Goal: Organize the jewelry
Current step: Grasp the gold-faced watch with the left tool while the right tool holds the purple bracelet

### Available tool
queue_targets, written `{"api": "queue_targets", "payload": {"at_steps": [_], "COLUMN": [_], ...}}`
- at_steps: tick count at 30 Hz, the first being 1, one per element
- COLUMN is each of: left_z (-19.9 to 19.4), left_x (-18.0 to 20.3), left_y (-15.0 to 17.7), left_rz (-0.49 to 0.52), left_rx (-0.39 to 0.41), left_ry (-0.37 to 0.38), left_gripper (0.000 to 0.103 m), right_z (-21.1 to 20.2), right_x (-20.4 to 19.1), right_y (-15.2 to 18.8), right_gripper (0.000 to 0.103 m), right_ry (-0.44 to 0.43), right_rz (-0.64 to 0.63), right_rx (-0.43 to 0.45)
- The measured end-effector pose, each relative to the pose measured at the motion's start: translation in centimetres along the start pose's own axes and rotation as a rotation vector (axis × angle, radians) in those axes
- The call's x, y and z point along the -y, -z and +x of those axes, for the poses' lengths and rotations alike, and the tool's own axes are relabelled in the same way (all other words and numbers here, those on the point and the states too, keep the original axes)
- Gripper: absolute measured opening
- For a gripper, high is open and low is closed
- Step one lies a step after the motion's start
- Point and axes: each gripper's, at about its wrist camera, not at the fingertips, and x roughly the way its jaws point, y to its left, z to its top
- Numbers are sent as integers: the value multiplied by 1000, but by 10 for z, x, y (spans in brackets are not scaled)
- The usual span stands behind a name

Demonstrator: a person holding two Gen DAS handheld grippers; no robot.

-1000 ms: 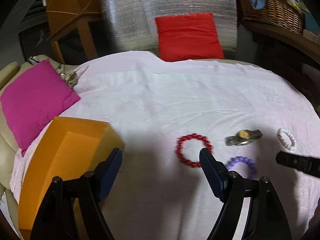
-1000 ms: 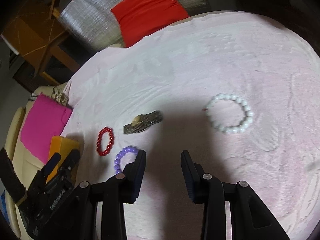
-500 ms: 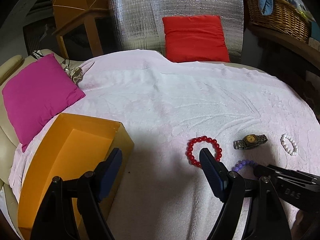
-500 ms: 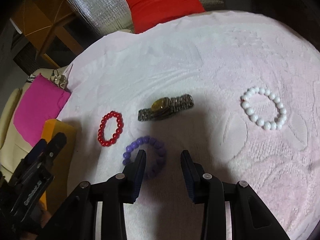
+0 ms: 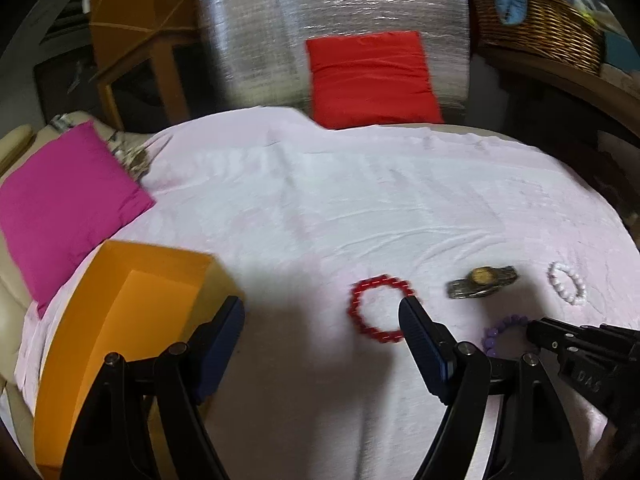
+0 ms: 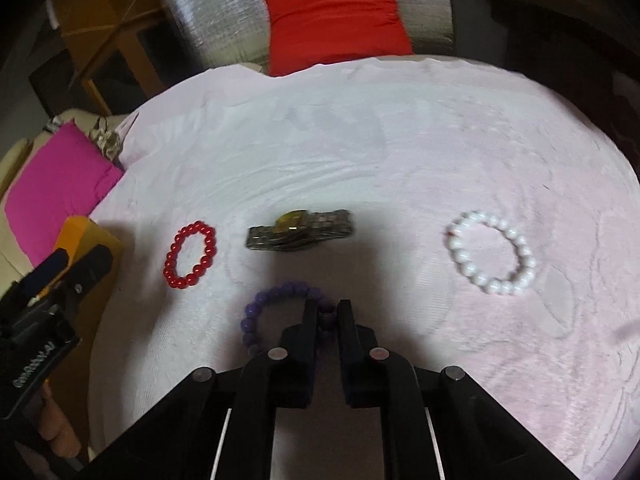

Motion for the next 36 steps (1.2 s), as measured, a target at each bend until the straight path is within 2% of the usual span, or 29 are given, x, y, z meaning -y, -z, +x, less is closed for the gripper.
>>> {"api": "queue_targets", "payload": {"at_steps": [5, 10, 15, 25, 27, 32, 36], "left_z": [2, 10, 24, 55, 61, 70, 73], "left_x": [33, 68, 94, 116, 113, 110, 107], "left_y": [-8, -18, -22, -22, -22, -15, -11], "left_rz": [110, 224, 288, 401, 387, 403, 381], "left_rx": [41, 66, 49, -8, -24, -82, -126], "left_ry": [65, 197, 317, 373, 382, 424, 465], "left_gripper": [80, 80, 80, 80, 78, 58, 55], "right_z": [-8, -16, -17, -21, -22, -16, -16], "right_x": [30, 52, 67, 79, 78, 74, 73], "right_y": [3, 6, 11, 17, 17, 14, 14], "right_gripper": [11, 11, 11, 11, 11, 11, 11], "right_ry": [5, -8, -35, -66, -62, -54, -50], "right_rz": [38, 65, 103, 130, 126, 120, 120], "right_rx": [-27, -46, -76, -96, -94, -93, -91]}}
